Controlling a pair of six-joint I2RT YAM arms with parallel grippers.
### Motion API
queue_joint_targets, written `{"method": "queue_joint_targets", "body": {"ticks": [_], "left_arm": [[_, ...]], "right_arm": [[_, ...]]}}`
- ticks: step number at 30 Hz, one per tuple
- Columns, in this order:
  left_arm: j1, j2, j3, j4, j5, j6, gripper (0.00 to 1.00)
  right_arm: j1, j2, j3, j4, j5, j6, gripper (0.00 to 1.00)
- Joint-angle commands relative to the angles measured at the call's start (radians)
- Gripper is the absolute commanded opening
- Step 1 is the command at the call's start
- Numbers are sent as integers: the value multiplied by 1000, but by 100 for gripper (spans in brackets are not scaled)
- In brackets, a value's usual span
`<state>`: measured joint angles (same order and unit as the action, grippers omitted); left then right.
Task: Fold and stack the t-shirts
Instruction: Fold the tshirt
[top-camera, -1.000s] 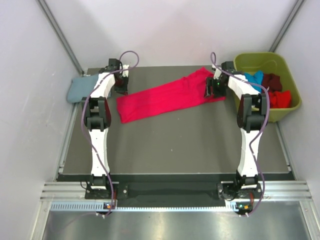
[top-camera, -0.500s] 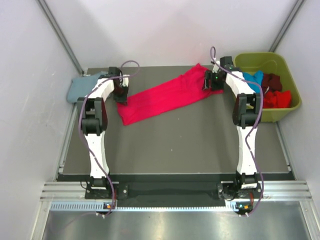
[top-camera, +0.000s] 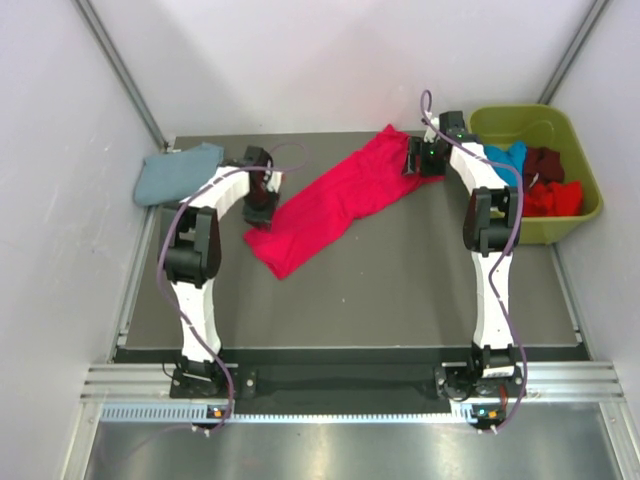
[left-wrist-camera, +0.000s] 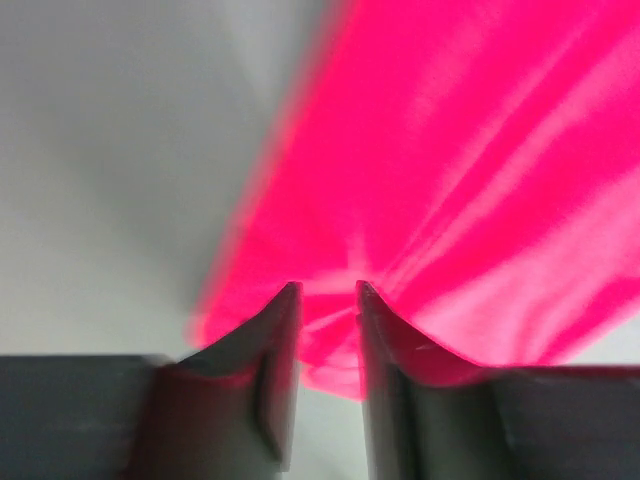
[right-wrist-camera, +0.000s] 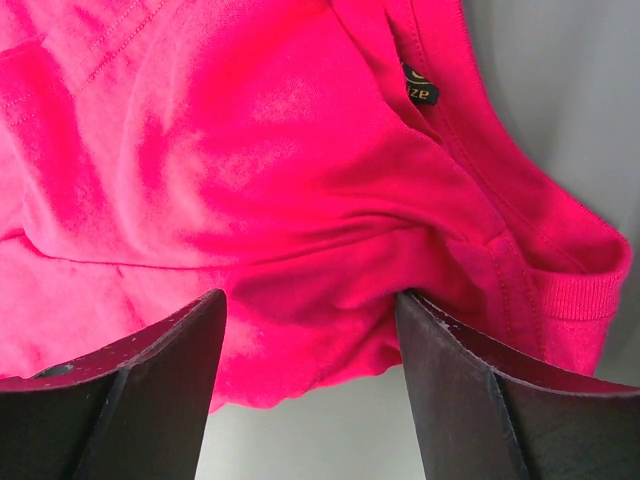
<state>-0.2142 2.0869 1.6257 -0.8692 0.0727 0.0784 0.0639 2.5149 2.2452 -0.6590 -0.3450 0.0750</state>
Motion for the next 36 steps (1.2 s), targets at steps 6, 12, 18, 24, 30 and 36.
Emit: {"method": "queue_joint_targets", "body": {"ticks": [6,12,18,24,30,36], "left_arm": [[136,-5,175,2,-114,17,58],[151,27,158,-19,-28,23,60],[160,53,155,-47,16,18,61],[164,70,135,-71,36,12,61],[164,85,106,-99,81,14,50],[164,70,42,-128,99,14,42]], "right_arm": [[13,-33,-32,21,11,-21,70],[20,-48,-36,21,26,-30,70],[22,-42,-39,22,60,-49,70],[22,-47,-44,19,67,-52,70],[25,-50,-44,19,78,-57,70],[27,-51,-49,21,86,-60,71]]}}
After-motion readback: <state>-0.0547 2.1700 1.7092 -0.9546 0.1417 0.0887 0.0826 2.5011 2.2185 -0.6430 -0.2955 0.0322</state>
